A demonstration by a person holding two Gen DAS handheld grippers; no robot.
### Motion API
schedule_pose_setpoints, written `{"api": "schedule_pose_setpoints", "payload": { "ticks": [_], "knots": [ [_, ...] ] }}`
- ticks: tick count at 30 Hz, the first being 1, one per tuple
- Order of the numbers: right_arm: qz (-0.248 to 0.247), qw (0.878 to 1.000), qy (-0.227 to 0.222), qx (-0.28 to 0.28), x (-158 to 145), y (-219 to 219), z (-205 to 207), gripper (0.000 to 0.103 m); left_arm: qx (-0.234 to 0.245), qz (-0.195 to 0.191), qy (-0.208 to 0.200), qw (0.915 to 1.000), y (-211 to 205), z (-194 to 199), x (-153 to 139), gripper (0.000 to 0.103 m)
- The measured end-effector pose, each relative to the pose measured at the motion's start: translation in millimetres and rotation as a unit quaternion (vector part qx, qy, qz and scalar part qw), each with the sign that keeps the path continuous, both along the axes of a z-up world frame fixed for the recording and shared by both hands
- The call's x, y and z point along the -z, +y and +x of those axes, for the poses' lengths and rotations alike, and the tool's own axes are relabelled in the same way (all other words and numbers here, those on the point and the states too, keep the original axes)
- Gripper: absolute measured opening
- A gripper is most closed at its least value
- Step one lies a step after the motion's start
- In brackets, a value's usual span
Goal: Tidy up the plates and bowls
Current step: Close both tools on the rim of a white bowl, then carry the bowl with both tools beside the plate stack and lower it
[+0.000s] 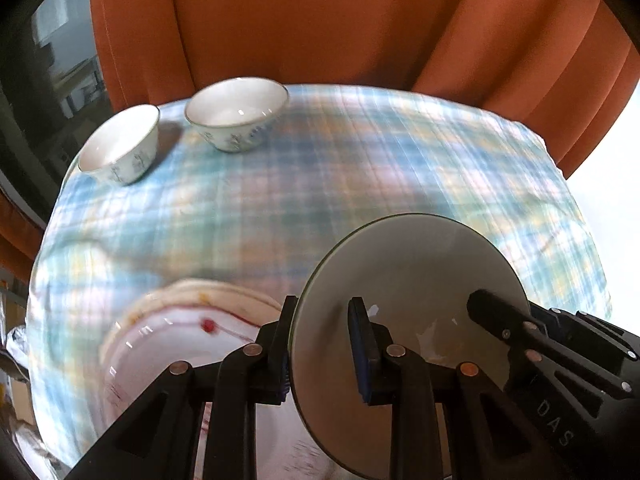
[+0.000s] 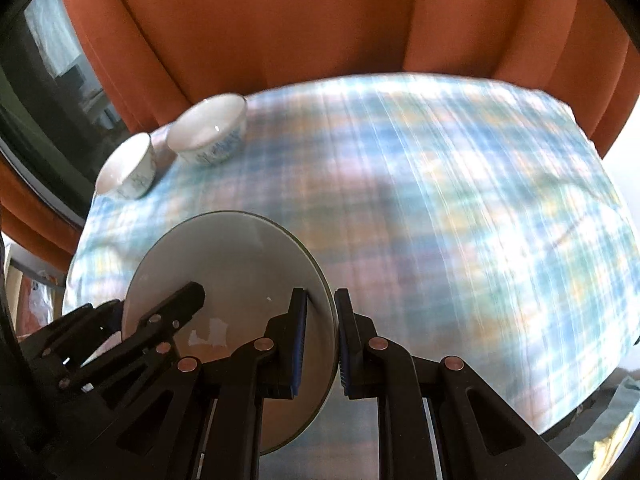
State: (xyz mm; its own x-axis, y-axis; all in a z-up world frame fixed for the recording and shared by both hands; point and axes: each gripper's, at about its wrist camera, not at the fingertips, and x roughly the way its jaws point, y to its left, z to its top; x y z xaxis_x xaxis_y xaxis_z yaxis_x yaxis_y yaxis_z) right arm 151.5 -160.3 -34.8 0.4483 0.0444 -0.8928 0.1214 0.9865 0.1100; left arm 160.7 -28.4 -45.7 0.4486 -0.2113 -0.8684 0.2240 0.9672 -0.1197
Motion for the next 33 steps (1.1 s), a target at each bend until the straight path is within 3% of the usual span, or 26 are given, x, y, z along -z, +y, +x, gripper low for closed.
{"api": "schedule_pose_setpoints", "payload": {
  "ticks": [18, 27, 33],
  "knots": [
    [0.007, 0.996, 0.041, -0.073, 45, -71, -20, 0.017, -0.066, 0.031, 0.064, 0.9953, -64, -34, 52, 0.022],
    [0.010, 0.993, 0.054, -0.104, 57, -83, -18, 0.017, -0.085, 0.053, 0.049, 0.9938, -79, -40, 55, 0.026],
    [0.017, 0.992, 0.056, -0.112, 59, -86, -18, 0.019, -0.069, 0.045, 0.056, 0.9950, -88, -48, 53, 0.048]
  ]
}}
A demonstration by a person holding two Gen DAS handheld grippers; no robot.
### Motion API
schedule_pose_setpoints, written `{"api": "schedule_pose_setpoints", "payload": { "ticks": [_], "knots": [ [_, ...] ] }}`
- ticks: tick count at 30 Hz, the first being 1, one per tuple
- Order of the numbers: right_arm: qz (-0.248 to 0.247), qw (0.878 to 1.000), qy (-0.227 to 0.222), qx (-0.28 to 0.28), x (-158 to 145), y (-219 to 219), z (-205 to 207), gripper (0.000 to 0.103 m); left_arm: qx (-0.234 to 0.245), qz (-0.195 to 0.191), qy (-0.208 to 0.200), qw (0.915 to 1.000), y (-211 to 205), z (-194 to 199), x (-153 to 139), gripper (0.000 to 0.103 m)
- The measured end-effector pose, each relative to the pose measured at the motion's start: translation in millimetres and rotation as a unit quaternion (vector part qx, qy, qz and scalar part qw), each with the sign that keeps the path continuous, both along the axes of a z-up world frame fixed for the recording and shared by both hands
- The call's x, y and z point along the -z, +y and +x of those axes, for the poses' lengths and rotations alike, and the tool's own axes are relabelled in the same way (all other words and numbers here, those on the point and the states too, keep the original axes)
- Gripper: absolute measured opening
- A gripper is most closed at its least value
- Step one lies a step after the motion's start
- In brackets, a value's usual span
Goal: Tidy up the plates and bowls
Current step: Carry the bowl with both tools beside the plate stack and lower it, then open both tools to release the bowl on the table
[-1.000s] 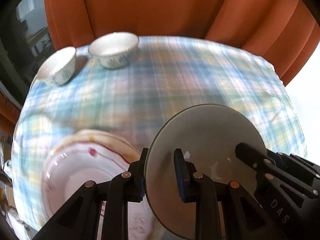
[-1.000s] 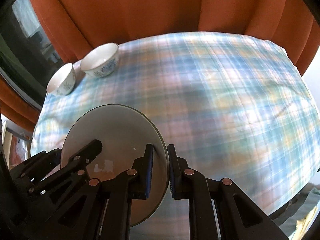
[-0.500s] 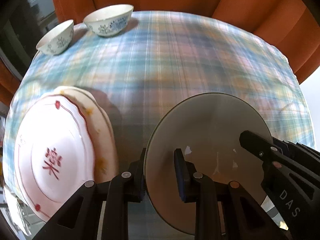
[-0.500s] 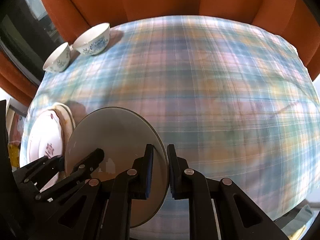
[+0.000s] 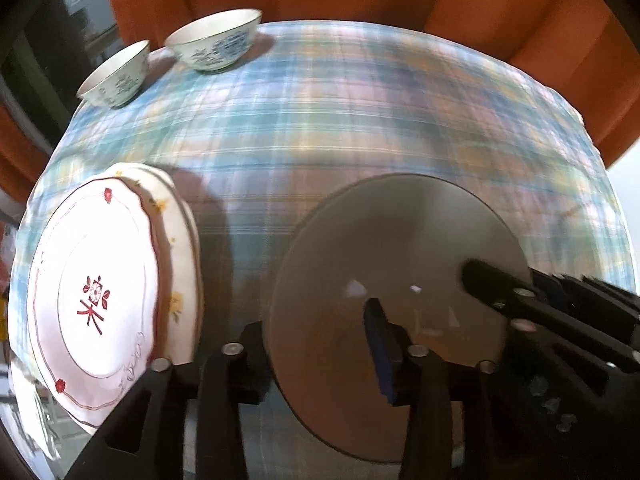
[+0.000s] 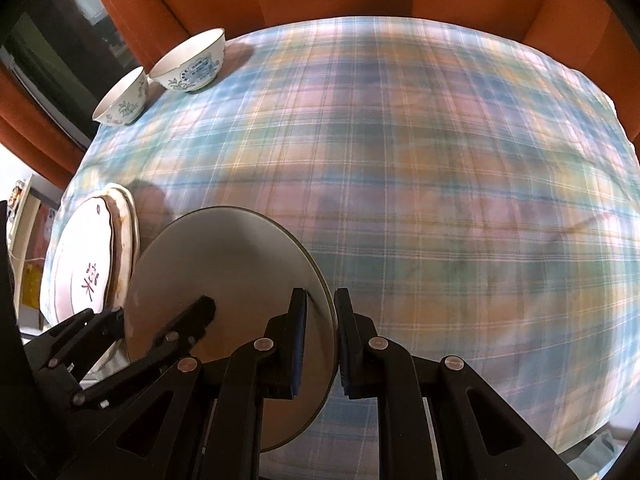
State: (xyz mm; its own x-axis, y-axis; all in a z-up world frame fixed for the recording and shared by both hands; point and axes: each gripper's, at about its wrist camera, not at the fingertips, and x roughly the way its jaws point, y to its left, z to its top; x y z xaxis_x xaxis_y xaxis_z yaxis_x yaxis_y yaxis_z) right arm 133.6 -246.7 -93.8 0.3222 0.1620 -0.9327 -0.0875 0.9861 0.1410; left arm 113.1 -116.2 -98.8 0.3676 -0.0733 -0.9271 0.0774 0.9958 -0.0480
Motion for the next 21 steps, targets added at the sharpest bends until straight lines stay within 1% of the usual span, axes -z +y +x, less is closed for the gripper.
{"api": "schedule_pose_setpoints", "payload": {
  "ticks": [1, 2, 3, 4, 5, 6, 8, 9, 13, 15, 16, 21],
  "knots": [
    [-0.004, 1.000, 0.000, -0.003, 0, 1, 0, 0.021, 0.008, -0.001, -0.001, 1.0000, -2, -2, -1, 0.053],
    [-0.002, 1.000, 0.003, -0.008, 1, 2, -1, 0.027, 0.014, 0.005, 0.000, 0.9999, -3, -3, -2, 0.057],
    [0.001, 1.000, 0.006, -0.011, 1, 3, -2, 0.035, 0.016, 0.005, 0.001, 0.9999, -4, -4, -3, 0.059],
    [0.003, 1.000, 0.005, -0.013, 0, 5, -3, 0.042, 0.018, 0.001, 0.000, 0.9998, -3, -5, -4, 0.064],
    [0.000, 1.000, 0.001, -0.018, -2, 9, -5, 0.063, 0.016, -0.005, -0.004, 0.9998, 0, -6, -7, 0.068],
    [-0.001, 1.000, -0.005, -0.019, -5, 11, -7, 0.075, 0.017, -0.003, -0.012, 0.9998, 2, -7, -10, 0.070],
    [-0.003, 1.000, -0.021, -0.014, -12, 14, -10, 0.079, 0.018, -0.002, -0.026, 0.9995, 8, -8, -17, 0.078],
    [-0.003, 1.000, -0.025, -0.013, -15, 15, -10, 0.080, 0.020, -0.004, -0.031, 0.9993, 11, -9, -19, 0.079],
    [-0.017, 0.999, -0.050, 0.002, -29, 26, -15, 0.082, 0.031, -0.010, -0.046, 0.9984, 22, -10, -30, 0.082],
    [-0.023, 0.998, -0.056, 0.013, -35, 32, -18, 0.082, 0.035, -0.022, -0.049, 0.9979, 30, -13, -37, 0.084],
    [-0.021, 0.998, -0.058, 0.021, -39, 36, -20, 0.082, 0.040, -0.026, -0.055, 0.9974, 33, -16, -41, 0.086],
    [-0.021, 0.996, -0.075, 0.039, -53, 58, -32, 0.085, 0.050, -0.031, -0.071, 0.9958, 59, -26, -51, 0.087]
  ]
}}
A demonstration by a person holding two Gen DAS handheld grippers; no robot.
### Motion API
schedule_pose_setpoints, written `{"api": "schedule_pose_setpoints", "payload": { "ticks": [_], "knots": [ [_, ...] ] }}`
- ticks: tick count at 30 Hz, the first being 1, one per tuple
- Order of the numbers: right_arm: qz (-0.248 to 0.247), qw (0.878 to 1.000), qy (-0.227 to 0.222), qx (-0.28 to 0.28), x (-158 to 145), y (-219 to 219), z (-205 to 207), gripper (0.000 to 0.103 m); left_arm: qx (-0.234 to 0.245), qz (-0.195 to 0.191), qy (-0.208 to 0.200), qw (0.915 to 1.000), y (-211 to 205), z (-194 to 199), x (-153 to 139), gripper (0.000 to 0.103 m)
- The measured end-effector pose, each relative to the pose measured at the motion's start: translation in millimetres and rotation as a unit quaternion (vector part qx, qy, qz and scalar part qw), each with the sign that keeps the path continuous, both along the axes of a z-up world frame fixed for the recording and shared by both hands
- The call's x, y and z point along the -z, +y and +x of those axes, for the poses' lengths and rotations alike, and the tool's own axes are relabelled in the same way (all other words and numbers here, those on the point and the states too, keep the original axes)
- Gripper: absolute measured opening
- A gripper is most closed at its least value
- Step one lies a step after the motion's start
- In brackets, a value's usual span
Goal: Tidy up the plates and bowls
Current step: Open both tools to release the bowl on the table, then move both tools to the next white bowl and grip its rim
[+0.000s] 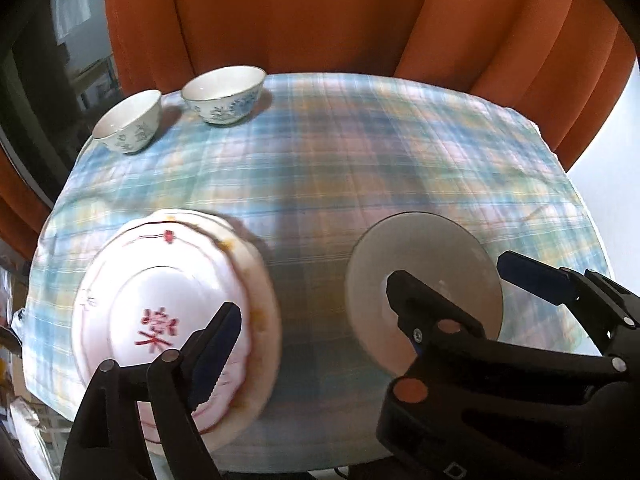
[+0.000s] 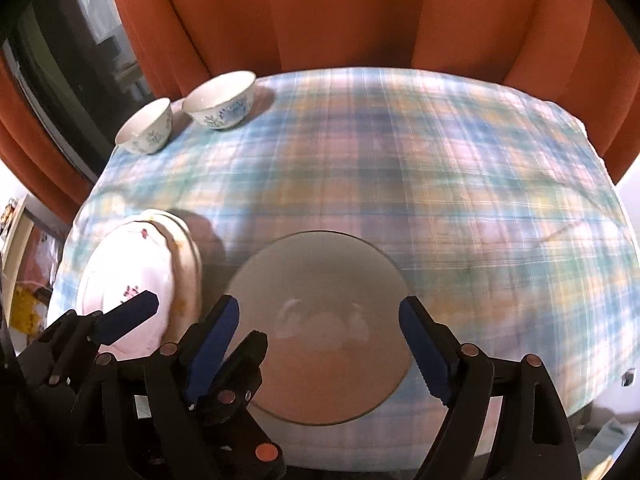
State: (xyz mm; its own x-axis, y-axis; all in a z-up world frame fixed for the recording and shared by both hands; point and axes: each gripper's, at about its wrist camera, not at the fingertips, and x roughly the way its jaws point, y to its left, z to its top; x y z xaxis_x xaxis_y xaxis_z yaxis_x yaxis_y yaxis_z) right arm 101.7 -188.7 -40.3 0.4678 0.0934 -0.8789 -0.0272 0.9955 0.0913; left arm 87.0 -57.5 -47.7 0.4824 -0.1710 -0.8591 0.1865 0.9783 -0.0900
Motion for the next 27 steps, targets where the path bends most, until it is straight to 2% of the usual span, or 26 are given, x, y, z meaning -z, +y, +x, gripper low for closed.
{"api": "schedule_pose_setpoints", "payload": {
  "ticks": [7, 10, 15, 21, 27],
  "knots": [
    [-0.008, 1.000, -0.014, 0.005, -10, 44, -12, 0.085, 0.000, -0.006, -0.016, 0.9999, 48, -7, -7, 0.087],
    [0.017, 1.000, -0.017, 0.001, -10, 65, -14, 0.085, -0.003, 0.000, -0.020, 0.9998, 71, -8, -9, 0.087],
    [0.013, 1.000, -0.024, 0.010, -10, 102, -12, 0.085, -0.010, 0.009, -0.031, 0.9994, 107, -2, -11, 0.087],
    [0.014, 0.999, -0.031, 0.026, -7, 145, 3, 0.085, -0.021, 0.025, -0.037, 0.9988, 147, 16, -11, 0.084],
    [0.001, 0.999, -0.026, 0.029, -7, 182, 29, 0.085, -0.042, 0.020, -0.029, 0.9985, 178, 43, -13, 0.084]
  ]
}}
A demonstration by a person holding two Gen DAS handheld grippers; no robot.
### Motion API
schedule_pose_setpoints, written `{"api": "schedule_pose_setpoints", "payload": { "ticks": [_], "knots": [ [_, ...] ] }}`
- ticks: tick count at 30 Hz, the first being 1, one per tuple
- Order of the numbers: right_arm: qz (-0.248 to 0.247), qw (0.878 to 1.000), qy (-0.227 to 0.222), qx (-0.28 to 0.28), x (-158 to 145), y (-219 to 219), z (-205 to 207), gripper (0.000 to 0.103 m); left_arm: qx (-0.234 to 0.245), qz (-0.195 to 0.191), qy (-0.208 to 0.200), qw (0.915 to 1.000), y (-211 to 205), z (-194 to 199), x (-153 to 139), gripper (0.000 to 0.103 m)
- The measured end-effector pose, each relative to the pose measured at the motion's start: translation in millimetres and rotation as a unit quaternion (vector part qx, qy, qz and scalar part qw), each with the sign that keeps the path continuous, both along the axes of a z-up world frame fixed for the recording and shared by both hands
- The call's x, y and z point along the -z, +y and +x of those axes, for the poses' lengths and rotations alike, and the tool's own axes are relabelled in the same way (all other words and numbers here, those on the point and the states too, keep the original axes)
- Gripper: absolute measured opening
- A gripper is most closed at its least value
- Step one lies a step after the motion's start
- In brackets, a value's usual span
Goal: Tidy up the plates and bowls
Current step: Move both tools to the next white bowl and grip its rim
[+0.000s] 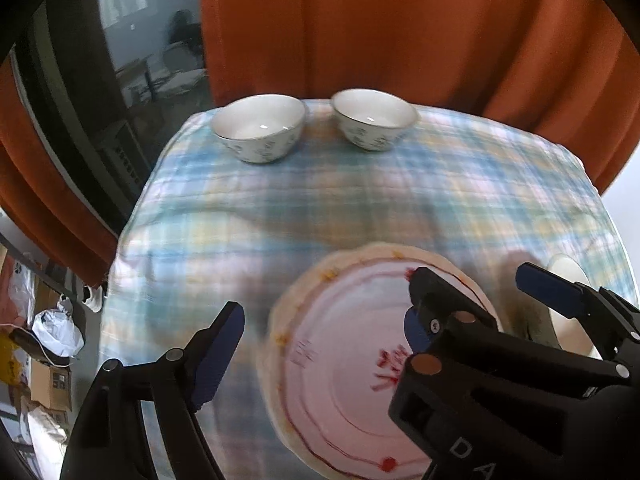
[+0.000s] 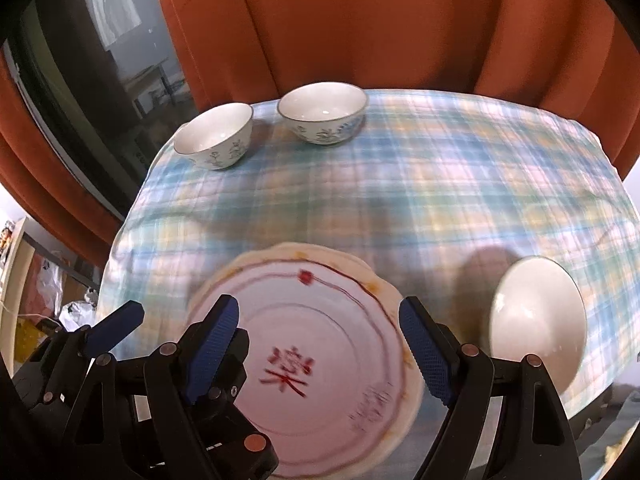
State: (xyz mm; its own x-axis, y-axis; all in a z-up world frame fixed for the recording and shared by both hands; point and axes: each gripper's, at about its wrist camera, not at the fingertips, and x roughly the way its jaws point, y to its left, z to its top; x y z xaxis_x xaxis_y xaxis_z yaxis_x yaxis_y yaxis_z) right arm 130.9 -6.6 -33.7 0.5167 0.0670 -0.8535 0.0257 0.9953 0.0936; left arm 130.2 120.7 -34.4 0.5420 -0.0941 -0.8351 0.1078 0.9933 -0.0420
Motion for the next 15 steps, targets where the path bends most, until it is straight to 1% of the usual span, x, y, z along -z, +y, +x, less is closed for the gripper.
{"api": "schedule_pose_setpoints", "payload": {
  "ticks": [7, 11, 13, 15],
  "knots": [
    [-0.006, 1.000, -0.004, -0.017, -5, 22, 41, 0.085, -0.022, -0.004, -0.010, 0.9997, 18, 42, -1, 0.084],
    [-0.010, 0.999, -0.016, -0.040, -3, 32, 75, 0.085, -0.043, 0.008, -0.009, 0.9990, 26, 73, -1, 0.084],
    [-0.005, 0.999, -0.012, -0.043, -2, 37, 90, 0.085, -0.051, 0.014, -0.014, 0.9985, 31, 90, -2, 0.084],
    [-0.001, 0.999, -0.020, -0.045, -3, 40, 107, 0.085, -0.058, 0.026, -0.021, 0.9978, 34, 108, -4, 0.084]
  ]
}}
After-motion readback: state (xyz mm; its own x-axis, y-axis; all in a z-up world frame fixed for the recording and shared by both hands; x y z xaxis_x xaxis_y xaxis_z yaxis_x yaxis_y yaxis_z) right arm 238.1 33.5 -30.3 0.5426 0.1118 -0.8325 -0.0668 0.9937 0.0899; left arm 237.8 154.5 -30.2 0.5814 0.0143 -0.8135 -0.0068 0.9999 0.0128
